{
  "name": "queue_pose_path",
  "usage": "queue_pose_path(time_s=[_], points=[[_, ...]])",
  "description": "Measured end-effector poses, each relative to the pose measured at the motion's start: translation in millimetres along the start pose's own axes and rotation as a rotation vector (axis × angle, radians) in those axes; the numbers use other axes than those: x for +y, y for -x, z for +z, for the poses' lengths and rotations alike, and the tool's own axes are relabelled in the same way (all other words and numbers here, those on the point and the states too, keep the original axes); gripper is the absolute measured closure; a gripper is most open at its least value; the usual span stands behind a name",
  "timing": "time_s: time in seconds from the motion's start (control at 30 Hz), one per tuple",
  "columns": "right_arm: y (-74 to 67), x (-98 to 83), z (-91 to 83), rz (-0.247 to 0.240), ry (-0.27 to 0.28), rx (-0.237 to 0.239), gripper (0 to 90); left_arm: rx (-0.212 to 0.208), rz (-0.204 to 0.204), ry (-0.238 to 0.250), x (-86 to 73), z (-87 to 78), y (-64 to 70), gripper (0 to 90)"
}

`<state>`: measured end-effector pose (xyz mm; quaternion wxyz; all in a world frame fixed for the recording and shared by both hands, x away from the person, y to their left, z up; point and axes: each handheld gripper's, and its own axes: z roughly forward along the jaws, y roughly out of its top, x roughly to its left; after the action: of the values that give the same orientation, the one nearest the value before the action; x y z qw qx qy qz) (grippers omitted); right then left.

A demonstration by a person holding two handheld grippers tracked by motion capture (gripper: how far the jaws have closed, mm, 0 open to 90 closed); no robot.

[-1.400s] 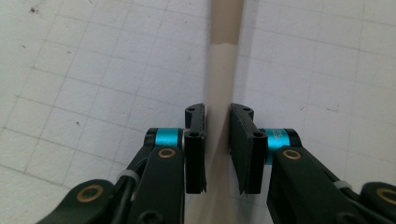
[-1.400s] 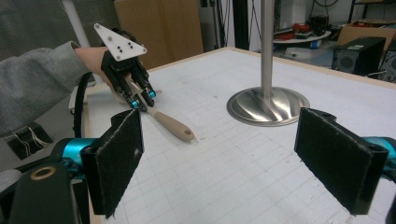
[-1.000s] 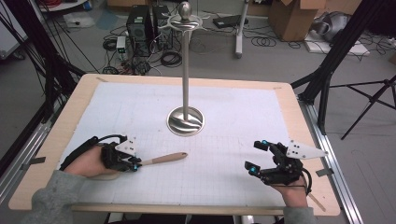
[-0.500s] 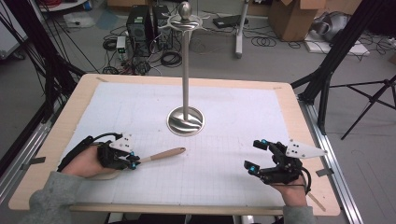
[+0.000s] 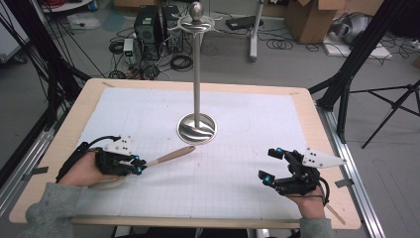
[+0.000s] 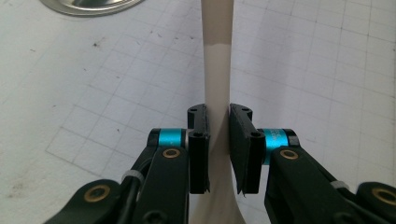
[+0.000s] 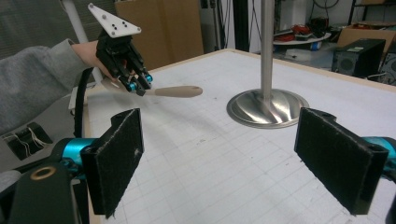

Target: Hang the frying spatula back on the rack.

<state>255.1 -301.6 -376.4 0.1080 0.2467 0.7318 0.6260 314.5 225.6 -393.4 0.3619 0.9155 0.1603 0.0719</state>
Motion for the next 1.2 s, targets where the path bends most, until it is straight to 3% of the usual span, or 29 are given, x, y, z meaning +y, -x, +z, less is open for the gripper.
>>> queue_pose_path(time_s=[0.33, 0.73, 1.2], points=[[1.2, -0.1, -0.1, 0.009, 0.001, 0.002, 14.3, 0.011, -0.009, 0.019, 1.5, -8.1, 0.1, 77.9], [2.2, 0.4, 3.4, 0.003, -0.001, 0.008, 14.3, 0.003, -0.059, 0.083, 11.3, -17.6, 1.6, 77.8], [2.1, 1.0, 3.9, 0.004, 0.001, 0.011, 14.3, 0.034, -0.045, 0.122, 34.0, -49.0, -6.3, 77.8]])
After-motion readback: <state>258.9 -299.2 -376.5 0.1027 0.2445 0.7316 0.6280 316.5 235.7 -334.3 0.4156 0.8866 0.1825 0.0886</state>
